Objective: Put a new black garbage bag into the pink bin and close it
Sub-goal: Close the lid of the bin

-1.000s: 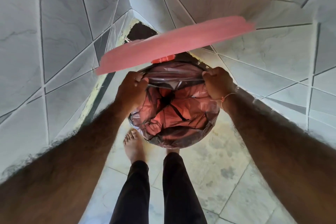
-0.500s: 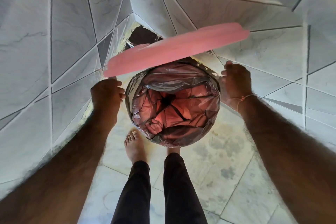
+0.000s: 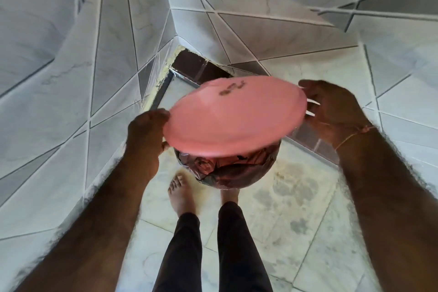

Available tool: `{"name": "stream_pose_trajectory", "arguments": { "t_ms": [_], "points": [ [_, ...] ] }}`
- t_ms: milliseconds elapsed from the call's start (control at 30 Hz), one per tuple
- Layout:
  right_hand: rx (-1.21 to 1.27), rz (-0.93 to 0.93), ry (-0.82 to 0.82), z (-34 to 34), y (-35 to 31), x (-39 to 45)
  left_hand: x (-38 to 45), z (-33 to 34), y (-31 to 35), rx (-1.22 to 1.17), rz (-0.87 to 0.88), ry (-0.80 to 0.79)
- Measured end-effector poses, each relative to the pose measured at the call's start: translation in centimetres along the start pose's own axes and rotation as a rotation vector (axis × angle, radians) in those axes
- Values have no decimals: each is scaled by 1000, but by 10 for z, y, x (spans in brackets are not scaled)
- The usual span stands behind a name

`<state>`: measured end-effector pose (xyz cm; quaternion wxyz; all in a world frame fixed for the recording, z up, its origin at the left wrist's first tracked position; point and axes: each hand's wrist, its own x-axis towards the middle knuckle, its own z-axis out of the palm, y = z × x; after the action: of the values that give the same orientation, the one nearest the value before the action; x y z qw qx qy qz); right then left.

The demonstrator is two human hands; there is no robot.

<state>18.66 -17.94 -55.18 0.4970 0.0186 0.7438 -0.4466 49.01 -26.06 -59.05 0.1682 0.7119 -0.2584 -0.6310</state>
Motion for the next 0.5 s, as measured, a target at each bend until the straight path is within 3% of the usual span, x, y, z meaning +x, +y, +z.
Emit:
{"name": "stream_pose_trajectory", "arguments": {
  "t_ms": [100,200,500],
  "points": [
    [-256,-21,86,-12,33,-4,-17,6,-29,207,82,0],
    [-343,-40,160,-11,79,-3,-37,27,-59,332,68,34],
    [-611,-29,69,12,146,0,-20,47,-98,432,74,106]
  ]
}}
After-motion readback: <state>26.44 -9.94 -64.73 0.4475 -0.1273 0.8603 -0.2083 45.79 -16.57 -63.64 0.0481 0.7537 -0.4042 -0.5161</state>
